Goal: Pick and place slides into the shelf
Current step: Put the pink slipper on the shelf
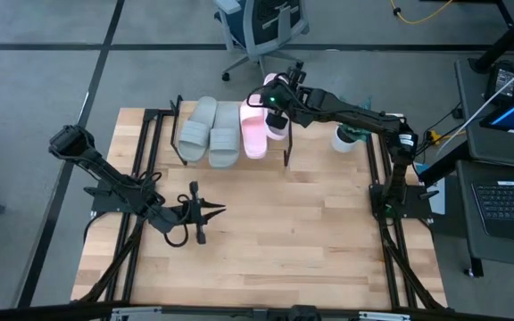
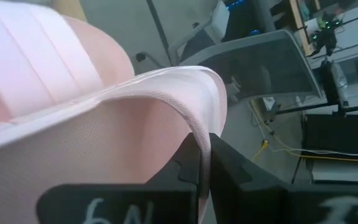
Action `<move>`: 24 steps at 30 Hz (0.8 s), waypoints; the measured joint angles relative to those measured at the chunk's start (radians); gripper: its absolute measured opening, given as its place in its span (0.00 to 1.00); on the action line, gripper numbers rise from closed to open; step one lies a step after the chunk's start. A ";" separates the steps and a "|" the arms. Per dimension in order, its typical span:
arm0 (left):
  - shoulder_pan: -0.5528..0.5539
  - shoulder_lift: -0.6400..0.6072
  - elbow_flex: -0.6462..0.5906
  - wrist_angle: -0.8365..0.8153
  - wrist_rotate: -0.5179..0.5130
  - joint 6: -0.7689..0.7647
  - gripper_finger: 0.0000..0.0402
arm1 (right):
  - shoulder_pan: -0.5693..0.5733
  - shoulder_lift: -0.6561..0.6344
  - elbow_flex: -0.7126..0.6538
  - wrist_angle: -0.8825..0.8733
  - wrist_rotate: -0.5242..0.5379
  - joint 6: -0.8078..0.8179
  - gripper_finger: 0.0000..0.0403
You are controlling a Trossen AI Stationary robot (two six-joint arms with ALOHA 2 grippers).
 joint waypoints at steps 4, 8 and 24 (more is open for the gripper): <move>0.000 0.000 0.000 0.000 0.000 0.000 0.08 | 0.000 0.000 -0.020 0.021 0.000 0.001 0.04; 0.000 0.000 0.000 0.000 0.000 0.000 0.08 | 0.000 0.000 -0.031 0.034 0.000 0.003 0.04; 0.000 0.000 0.000 0.000 0.000 0.000 0.08 | -0.003 0.038 -0.031 0.006 -0.024 0.033 0.04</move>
